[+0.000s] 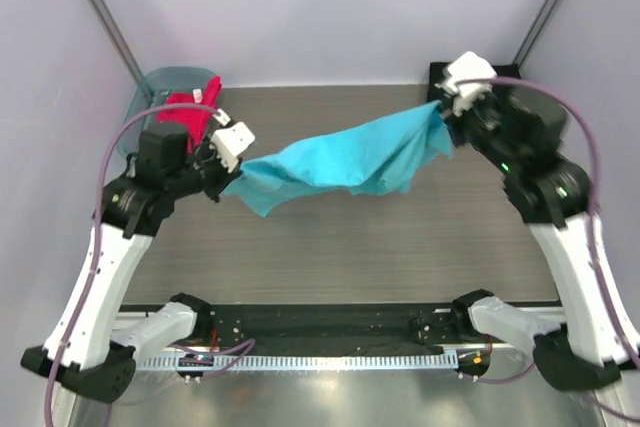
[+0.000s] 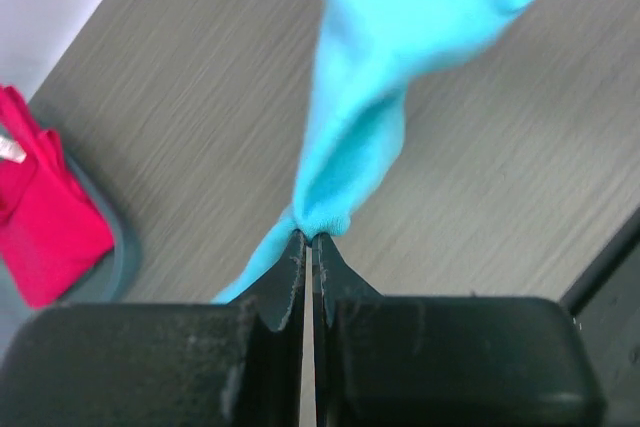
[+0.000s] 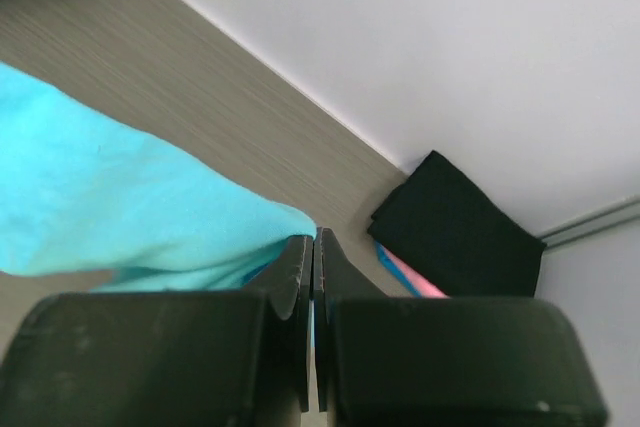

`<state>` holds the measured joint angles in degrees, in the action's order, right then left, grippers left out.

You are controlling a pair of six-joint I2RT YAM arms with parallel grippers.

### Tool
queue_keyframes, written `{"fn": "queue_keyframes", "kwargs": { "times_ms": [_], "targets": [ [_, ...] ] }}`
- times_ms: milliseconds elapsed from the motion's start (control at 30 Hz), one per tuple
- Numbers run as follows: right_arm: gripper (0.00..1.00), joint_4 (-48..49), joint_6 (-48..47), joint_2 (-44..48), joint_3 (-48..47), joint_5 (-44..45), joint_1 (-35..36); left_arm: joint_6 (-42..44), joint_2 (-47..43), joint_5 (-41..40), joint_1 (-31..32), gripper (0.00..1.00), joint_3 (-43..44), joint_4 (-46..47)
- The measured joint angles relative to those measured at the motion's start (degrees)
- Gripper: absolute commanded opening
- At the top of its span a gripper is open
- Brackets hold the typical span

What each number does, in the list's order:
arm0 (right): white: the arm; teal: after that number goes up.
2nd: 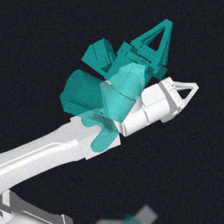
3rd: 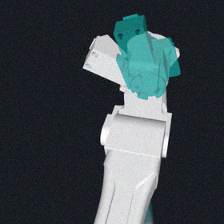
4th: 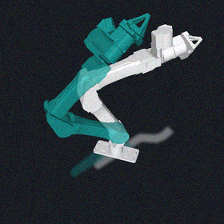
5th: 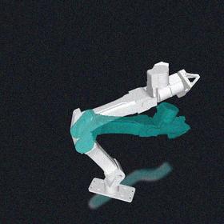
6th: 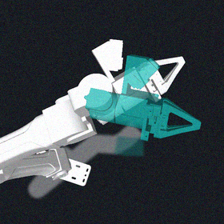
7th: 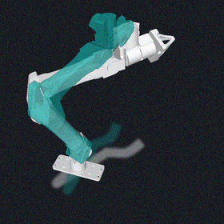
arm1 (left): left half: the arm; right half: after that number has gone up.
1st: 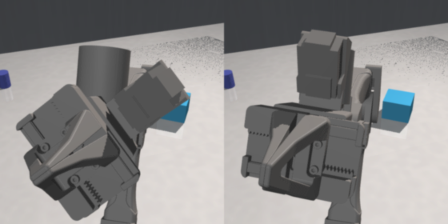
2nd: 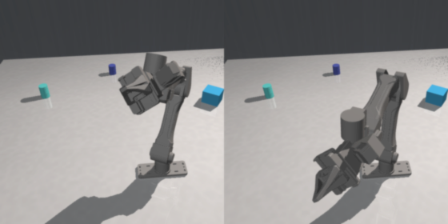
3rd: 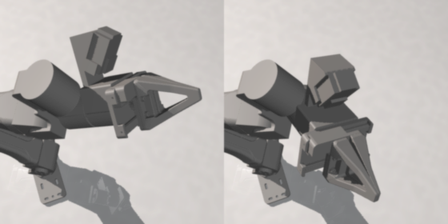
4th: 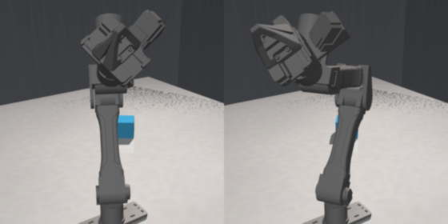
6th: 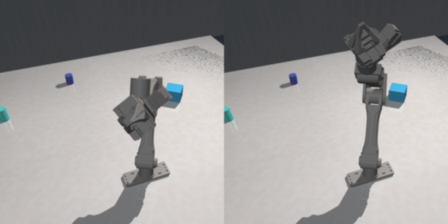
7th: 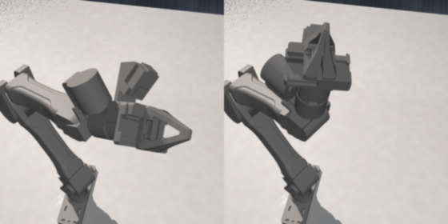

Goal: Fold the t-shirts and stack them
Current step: Flatten the tshirt out

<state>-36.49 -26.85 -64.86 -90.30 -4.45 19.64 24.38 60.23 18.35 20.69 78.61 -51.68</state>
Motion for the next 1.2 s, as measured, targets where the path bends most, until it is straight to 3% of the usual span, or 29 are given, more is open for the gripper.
{"fn": "queue_keyframes", "kwargs": {
  "times_ms": [167, 300, 433, 600, 800, 900, 1033, 1200],
  "targets": [
    [0.01, -5.7, 5.3, 15.1, 6.1, -0.6, -1.2, 2.0, -10.1, -1.6, -0.1, 0.00, -4.2, -5.2],
    [0.01, -5.9, 6.5, 15.8, 12.6, -0.9, -2.2, 3.1, -11.6, -2.8, -0.1, 0.00, -8.6, -5.1],
    [0.01, -4.0, 6.0, 5.7, 18.4, -1.4, -2.8, 3.7, -0.3, -4.5, -0.1, 0.02, -10.6, 0.5],
    [0.01, 3.1, 4.9, -9.8, 25.0, -3.4, -7.9, 3.2, 24.1, -6.7, -0.1, 0.05, -8.2, 11.1],
    [0.01, 9.6, 4.7, -29.4, 18.9, -5.2, -14.6, 0.5, 51.5, -13.2, -0.4, 0.43, 11.2, 15.3],
    [0.01, 11.6, 4.7, -36.5, 13.9, -6.5, -16.4, -1.5, 53.9, -16.7, -1.0, 0.55, 15.5, 17.4],
    [0.01, 12.8, 4.7, -40.2, 10.8, -8.2, -17.4, -6.6, 50.6, -16.8, -2.6, 0.51, 15.5, 14.4],
    [0.01, 12.9, 5.4, -40.5, 10.1, -11.0, -17.4, -11.3, 42.5, -11.0, -5.7, 0.48, 8.5, 6.1]
  ]
}}
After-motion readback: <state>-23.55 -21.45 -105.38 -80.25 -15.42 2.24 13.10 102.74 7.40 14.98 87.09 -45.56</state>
